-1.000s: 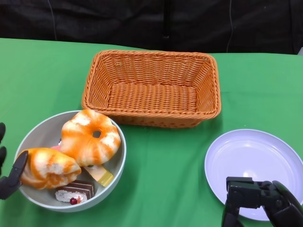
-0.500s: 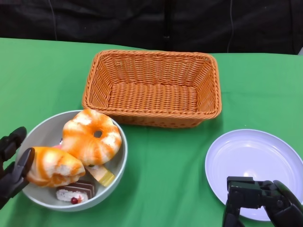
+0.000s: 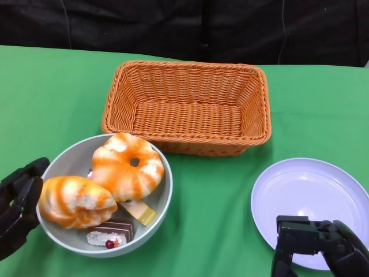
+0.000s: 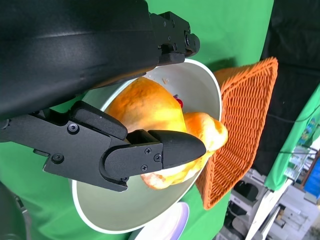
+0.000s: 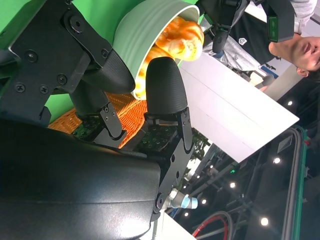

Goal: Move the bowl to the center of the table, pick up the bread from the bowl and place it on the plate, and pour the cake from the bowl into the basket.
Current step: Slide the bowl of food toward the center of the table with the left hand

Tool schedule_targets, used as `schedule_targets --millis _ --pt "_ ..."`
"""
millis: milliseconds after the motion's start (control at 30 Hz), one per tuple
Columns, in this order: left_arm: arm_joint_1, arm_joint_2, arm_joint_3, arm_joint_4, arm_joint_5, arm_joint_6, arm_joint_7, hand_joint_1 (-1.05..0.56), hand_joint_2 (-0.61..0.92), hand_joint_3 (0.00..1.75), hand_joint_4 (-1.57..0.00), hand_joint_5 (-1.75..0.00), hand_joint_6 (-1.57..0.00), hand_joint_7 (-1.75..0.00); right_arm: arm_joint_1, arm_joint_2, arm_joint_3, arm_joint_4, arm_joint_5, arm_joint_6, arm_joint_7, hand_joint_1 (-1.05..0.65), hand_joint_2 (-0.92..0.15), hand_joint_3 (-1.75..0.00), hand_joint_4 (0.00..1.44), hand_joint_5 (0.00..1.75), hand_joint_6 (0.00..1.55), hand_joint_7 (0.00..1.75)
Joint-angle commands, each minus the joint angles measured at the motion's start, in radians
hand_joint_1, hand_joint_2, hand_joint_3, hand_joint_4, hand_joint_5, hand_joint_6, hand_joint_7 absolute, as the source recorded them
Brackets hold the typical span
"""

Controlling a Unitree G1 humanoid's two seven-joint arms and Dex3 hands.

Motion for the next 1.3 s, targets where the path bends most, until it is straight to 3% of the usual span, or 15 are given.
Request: schedule_targets --millis 33,600,1000,1300 --pt "0.011 0.016 -0.02 -0.035 -0.004 0.017 -0.023 -0.77 0.92 0.62 0.0 0.0 0.0 0.0 0.01 -0.011 -0.003 -0.02 0.008 0.009 0.0 -0.05 -0.14 -1.75 0.88 1.72 0.76 1.53" --pt "0.045 -0.046 -0.048 -0.211 -0.05 0.116 0.027 -0.78 0.92 0.64 0.0 0.0 0.0 0.0 0.013 -0.007 0.002 -0.037 0.011 0.022 0.0 -0.06 -0.16 -1.72 0.9 1.72 0.77 1.53" --pt "0.071 -0.168 -0.082 -0.299 -0.096 0.181 0.134 -0.79 0.92 0.63 0.0 0.0 0.0 0.0 0.019 -0.003 0.006 -0.056 0.007 0.038 0.0 -0.03 -0.15 -1.75 0.88 1.72 0.77 1.53" --pt "0.067 -0.182 -0.119 -0.317 -0.088 0.2 0.159 -0.79 0.92 0.64 0.0 0.0 0.0 0.0 0.023 -0.005 0.008 -0.066 0.009 0.042 0.0 -0.04 -0.15 -1.75 0.88 1.71 0.77 1.53"
